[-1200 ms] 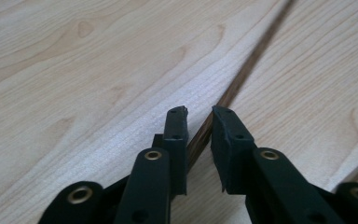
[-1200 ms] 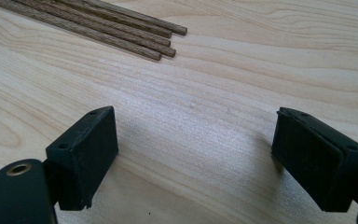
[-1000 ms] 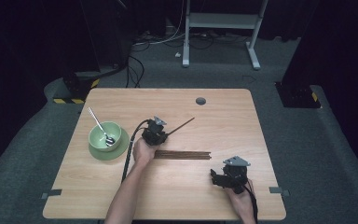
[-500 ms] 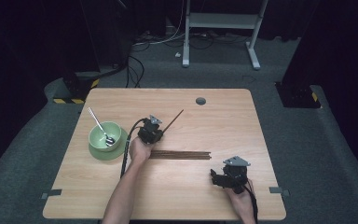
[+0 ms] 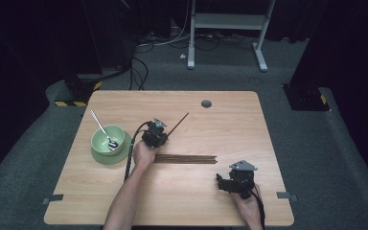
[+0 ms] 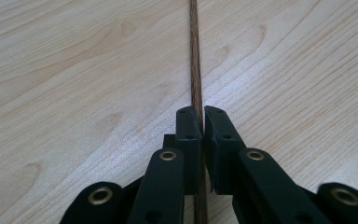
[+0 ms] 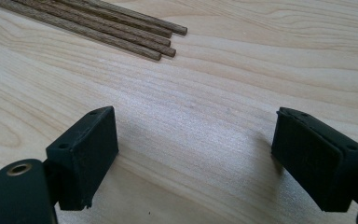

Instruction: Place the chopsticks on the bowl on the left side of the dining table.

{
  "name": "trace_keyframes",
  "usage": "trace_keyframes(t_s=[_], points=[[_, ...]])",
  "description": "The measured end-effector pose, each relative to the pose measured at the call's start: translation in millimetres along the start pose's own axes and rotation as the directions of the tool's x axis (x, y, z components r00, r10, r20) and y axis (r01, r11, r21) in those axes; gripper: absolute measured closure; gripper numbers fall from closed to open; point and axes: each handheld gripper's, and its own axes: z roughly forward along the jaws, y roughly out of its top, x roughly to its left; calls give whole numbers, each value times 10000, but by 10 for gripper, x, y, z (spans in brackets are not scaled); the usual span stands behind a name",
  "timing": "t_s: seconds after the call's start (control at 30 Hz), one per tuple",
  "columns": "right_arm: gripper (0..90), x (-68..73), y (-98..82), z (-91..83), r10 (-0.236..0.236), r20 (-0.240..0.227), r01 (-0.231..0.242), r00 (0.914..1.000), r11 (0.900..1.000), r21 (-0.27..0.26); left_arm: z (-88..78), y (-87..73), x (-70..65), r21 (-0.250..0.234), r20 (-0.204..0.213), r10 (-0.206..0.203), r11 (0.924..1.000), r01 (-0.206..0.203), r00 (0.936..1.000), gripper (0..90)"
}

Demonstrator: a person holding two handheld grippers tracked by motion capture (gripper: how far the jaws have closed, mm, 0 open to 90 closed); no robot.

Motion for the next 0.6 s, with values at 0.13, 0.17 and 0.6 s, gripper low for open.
trace_keyframes(t_s=[0.13,0.17,0.6], points=[[141,0,-1,-1,9,-3,-9,10000,10000,-6,-5,11,-29,96,-59,191,9998,-190,9998,843],[141,0,-1,-1,9,-3,-9,10000,10000,-5,-6,11,-30,96,3,212,9997,-212,9998,844],[141,0,-5,-4,-21,-27,21,10000,10000,-16,-147,37,-26,71,235,257,9996,-259,9994,845]])
